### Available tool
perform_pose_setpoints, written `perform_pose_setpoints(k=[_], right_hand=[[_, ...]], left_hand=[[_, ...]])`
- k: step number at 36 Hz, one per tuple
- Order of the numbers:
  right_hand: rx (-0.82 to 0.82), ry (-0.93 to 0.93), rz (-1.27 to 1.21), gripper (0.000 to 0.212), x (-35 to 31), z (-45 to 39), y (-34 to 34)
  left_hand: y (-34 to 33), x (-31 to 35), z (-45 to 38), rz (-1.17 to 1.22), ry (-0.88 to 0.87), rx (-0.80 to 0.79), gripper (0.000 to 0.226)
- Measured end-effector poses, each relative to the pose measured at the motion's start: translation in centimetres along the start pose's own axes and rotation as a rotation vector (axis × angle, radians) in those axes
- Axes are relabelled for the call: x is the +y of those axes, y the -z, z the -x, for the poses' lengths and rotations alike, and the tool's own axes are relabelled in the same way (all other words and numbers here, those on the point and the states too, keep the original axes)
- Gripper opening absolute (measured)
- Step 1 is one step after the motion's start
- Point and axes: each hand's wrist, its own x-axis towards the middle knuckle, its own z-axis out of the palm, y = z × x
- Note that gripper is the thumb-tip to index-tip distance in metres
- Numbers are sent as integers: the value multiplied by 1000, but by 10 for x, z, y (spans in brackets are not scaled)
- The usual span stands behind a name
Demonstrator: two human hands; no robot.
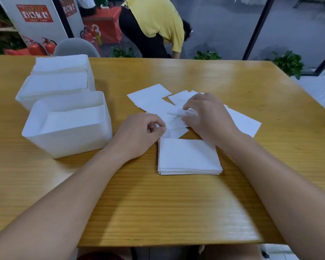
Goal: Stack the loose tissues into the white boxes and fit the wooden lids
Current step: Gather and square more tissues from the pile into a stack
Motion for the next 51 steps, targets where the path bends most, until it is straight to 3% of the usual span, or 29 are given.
perform_pose_setpoints(k=[3, 10, 15, 18, 21, 24, 26, 32, 37, 42, 48, 51], right_hand=[[-37, 8, 119, 18, -3, -12, -4], [52, 14, 103, 17, 3, -16, -15], [165, 24, -346, 5, 3, -9, -6], [122, 42, -591, 4, -1, 0, 3], [60, 167, -634, 4, -2, 8, 3], [4, 250, -596, 6, -4, 14, -3], [-34, 274, -570, 7, -4, 16, -6], [-103, 229, -609, 12, -1, 20, -2], [-76, 49, -582, 16, 5, 19, 2], [-128, 46, -353, 26, 15, 17, 0], [-40, -9, -313, 33, 16, 15, 0], [-61, -2, -382, 54, 6, 18, 0]], left_hand=[[1, 0, 1, 8, 6, -7, 5], [0, -1, -1, 10, 6, -13, 5], [-1, 2, -1, 51, 3, 42, 13], [1, 10, -4, 351, 89, 102, 27], [5, 18, -5, 729, 258, 63, 48], [6, 17, -5, 866, 297, -11, 54], [5, 14, -5, 808, 298, 0, 41], [3, 9, -1, 582, 216, 42, 47], [6, 8, -2, 634, 188, 58, 46], [9, 3, -4, 603, 142, 133, 51], [12, -3, -7, 505, 80, 222, 57], [10, -3, -8, 510, 57, 227, 51]])
